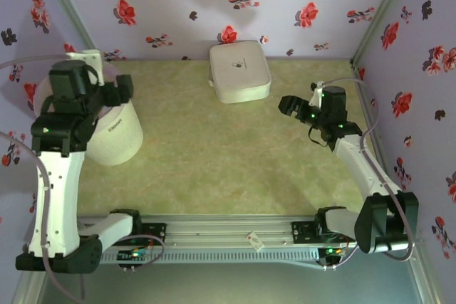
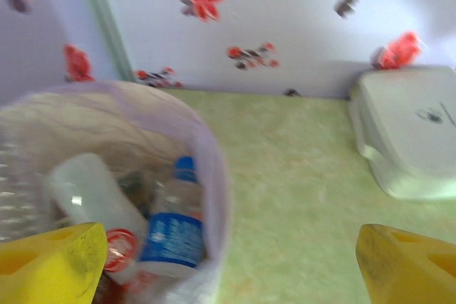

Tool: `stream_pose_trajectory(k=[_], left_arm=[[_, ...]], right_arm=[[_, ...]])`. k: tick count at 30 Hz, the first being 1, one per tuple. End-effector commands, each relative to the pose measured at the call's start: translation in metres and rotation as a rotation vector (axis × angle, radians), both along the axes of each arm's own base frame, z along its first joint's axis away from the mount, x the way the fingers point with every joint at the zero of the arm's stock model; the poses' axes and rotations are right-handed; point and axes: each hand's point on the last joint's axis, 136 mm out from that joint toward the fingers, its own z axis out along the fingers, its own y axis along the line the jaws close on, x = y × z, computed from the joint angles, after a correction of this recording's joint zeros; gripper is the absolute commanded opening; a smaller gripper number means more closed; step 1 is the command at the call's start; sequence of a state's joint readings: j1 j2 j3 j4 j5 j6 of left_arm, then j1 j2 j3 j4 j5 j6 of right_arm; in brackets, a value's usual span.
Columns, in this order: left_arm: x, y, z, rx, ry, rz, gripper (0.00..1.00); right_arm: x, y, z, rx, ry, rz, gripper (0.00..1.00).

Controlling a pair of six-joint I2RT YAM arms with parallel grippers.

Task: Put the plastic bottles in the bin

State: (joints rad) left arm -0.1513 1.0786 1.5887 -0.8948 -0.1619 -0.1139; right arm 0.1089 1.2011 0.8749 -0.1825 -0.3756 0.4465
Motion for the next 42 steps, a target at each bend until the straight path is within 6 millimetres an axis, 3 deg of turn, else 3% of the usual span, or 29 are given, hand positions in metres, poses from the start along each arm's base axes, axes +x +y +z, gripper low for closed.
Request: stream_pose_trajectory(k=[1,3,13,18,24,31,35,42], left_arm=[[-0.006,-0.027,-0.025,0.004,0.030,-0.054,0.91],[-0.010,-0.042,-0.049,0.024,0.066,-0.089,0.91],[-0.031,-0.072,-0.173,-0.011,0.235,-0.120,0.90],[-0.049,-0.039,-0.223,0.026,0.203,0.005,0.90],[-0.029,0.004,-0.237,-0.106,0.192,0.255,0.92],[-0.006,0.041,-0.255,-0.025,0.096,0.358,0.94],[0.014,0.037,-0.260,0.042,0.063,0.278,0.95],[0.051,0.003,-0.264,0.080,0.023,0.048,0.95]], right_arm=[[-0.005,-0.018,0.006,-0.109,-0.013,-0.044,0.95],[-0.005,-0.024,0.007,-0.129,-0.017,-0.062,0.95],[-0.007,-0.033,0.001,-0.153,0.003,-0.093,0.95],[-0.011,-0.038,0.000,-0.180,0.002,-0.100,0.95],[-0.008,-0.044,-0.006,-0.182,0.007,-0.134,0.94],[-0.015,-0.076,-0.029,-0.330,0.012,-0.244,0.96],[-0.018,-0.097,-0.049,-0.451,-0.005,-0.306,0.99],[-0.021,-0.118,-0.074,-0.583,-0.042,-0.363,0.99]])
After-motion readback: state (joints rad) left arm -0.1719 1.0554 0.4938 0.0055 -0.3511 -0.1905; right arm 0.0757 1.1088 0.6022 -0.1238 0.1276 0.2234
